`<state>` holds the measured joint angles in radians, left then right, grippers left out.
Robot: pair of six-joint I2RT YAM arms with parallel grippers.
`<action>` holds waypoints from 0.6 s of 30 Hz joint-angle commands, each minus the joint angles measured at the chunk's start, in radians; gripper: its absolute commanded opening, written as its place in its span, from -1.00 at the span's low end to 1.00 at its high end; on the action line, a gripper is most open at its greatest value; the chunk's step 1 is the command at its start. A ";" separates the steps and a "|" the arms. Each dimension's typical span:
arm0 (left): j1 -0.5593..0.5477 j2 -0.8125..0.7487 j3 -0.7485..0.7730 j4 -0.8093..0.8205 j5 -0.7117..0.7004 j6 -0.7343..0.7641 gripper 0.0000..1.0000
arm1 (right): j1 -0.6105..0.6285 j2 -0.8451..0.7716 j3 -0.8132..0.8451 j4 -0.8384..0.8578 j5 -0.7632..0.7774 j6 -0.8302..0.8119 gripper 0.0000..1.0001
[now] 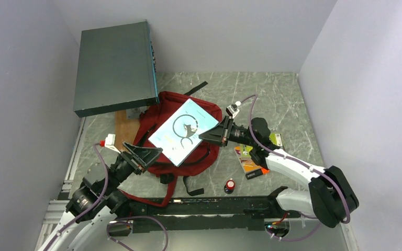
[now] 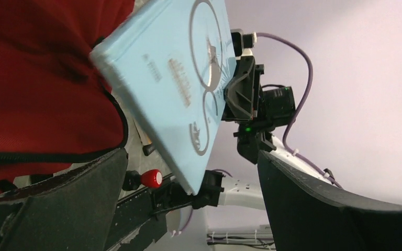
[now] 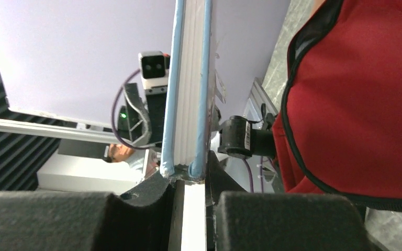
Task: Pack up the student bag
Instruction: Pick up the book from the center of the board.
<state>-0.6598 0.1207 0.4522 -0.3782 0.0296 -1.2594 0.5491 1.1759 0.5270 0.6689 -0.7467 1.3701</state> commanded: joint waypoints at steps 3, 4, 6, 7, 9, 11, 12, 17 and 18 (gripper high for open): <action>0.005 -0.132 -0.066 -0.040 -0.111 -0.163 0.99 | 0.032 0.072 0.020 0.344 0.061 0.137 -1.00; 0.003 -0.154 -0.072 -0.027 -0.119 -0.157 0.99 | 0.037 0.093 0.025 0.374 0.060 0.154 -1.00; 0.003 -0.168 -0.080 -0.020 -0.140 -0.159 0.99 | 0.055 0.141 0.038 0.444 0.058 0.190 -1.00; 0.004 -0.171 -0.089 -0.006 -0.145 -0.156 0.99 | 0.068 0.166 0.045 0.477 0.060 0.214 -1.00; 0.004 -0.178 -0.107 0.035 -0.150 -0.154 0.98 | 0.103 0.222 0.060 0.546 0.069 0.245 -1.00; 0.004 -0.184 -0.124 0.085 -0.154 -0.145 0.80 | 0.128 0.287 0.076 0.625 0.074 0.273 -1.00; 0.003 -0.187 -0.128 0.095 -0.161 -0.145 0.67 | 0.138 0.312 0.084 0.658 0.077 0.290 -1.00; 0.004 -0.201 -0.133 0.105 -0.188 -0.134 0.21 | 0.178 0.429 0.106 0.786 0.097 0.354 -1.00; 0.003 -0.203 -0.131 0.097 -0.194 -0.128 0.16 | 0.182 0.444 0.109 0.799 0.102 0.361 -1.00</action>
<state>-0.6598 0.0082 0.3149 -0.3359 -0.1131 -1.3632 0.7147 1.5929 0.5690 1.1770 -0.6849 1.6550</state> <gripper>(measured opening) 0.625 0.149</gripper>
